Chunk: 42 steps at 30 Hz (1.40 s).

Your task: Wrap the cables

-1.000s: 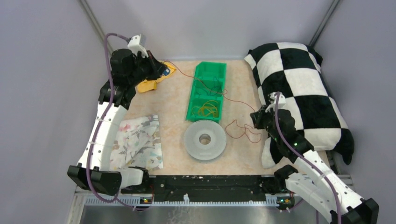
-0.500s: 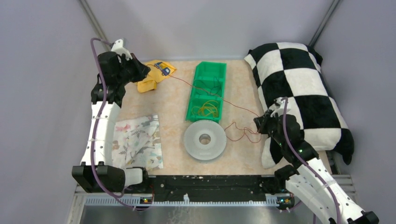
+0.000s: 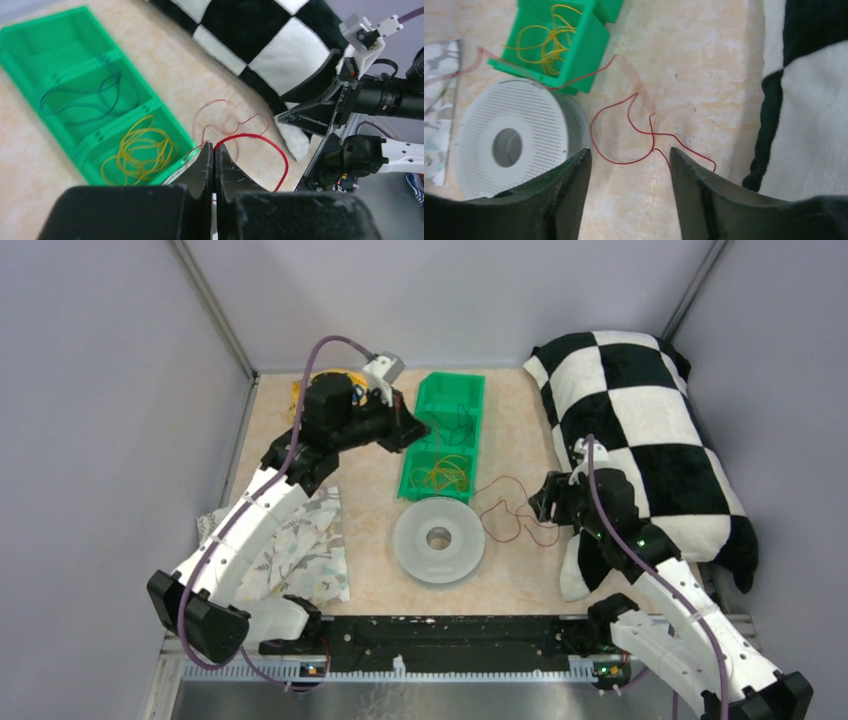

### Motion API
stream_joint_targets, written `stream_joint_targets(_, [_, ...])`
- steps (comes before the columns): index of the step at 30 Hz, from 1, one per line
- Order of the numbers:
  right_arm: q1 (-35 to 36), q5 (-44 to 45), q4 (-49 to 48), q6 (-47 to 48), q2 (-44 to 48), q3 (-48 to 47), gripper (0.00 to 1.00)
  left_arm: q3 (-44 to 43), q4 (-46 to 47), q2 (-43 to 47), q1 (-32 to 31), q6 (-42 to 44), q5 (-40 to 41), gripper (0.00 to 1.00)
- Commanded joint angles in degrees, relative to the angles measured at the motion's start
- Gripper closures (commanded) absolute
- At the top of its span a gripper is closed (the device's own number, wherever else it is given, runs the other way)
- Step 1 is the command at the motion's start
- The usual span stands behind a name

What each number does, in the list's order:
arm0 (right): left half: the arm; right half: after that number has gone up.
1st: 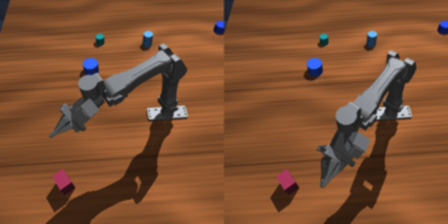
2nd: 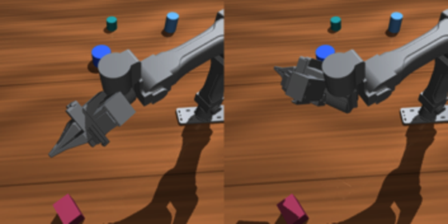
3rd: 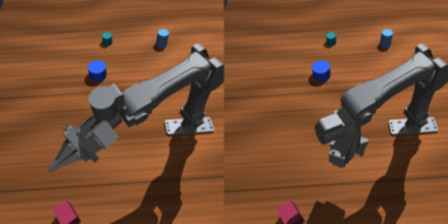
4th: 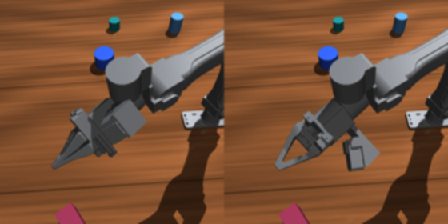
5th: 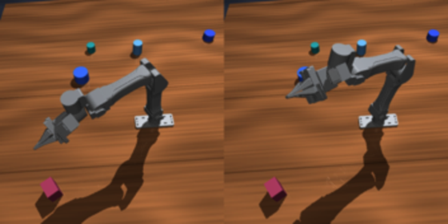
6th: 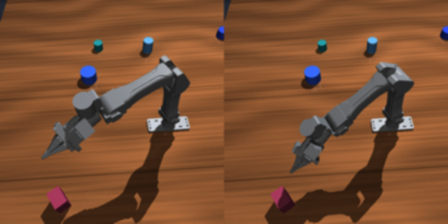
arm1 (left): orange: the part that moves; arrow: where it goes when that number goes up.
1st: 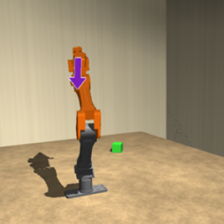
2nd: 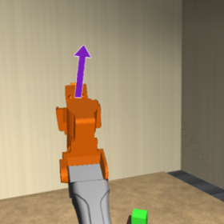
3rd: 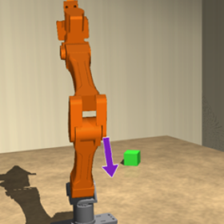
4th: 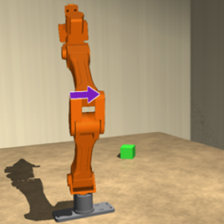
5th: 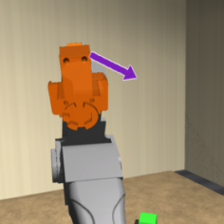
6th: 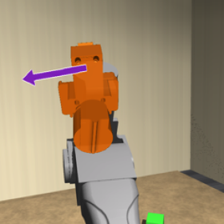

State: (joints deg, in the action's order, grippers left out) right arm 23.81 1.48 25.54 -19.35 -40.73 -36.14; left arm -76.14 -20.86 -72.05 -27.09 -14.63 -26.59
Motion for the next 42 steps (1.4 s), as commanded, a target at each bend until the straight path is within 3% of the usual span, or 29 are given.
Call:
stream_joint_targets(1, [-0.52, -9.77, -2.49, 2.70, 3.75, -7.10, 0.33, -8.62, 1.73, -2.40, -9.61, 5.07, 7.45, 1.00])
stream_joint_targets(4, [-0.52, -13.61, -4.96, 1.60, 3.61, -10.54, 0.23, -10.04, 2.11, -4.23, -13.92, 7.76, 13.19, 1.00])
stream_joint_targets(10, [-0.23, -24.24, -19.52, -9.16, -1.54, -13.21, 0.18, -18.94, -2.84, -10.05, -19.37, 3.75, 21.85, 1.00])
stream_joint_targets(15, [1.97, -26.22, -27.78, -10.21, -4.29, -12.51, 0.17, -19.65, -1.52, -11.33, -20.06, 3.32, 20.74, 1.00])
stream_joint_targets(26, [5.89, -31.14, -34.21, -8.96, -7.49, -14.08, 0.17, -20.76, -2.01, -12.37, -20.20, 3.55, 19.91, 1.00])
stream_joint_targets(27, [5.83, -30.40, -34.50, -9.07, -8.06, -14.31, 0.20, -20.68, -2.07, -12.35, -20.25, 3.62, 19.73, 1.00])
stream_joint_targets(31, [5.89, -26.42, -34.55, -9.13, -9.80, -15.18, 0.49, -20.16, -1.86, -11.97, -20.28, 3.56, 19.07, 1.00])
stream_joint_targets(42, [5.85, -26.65, -39.09, -11.78, -12.31, -15.20, 0.51, -17.35, -2.60, -10.63, -20.28, 3.69, 19.28, 1.00])
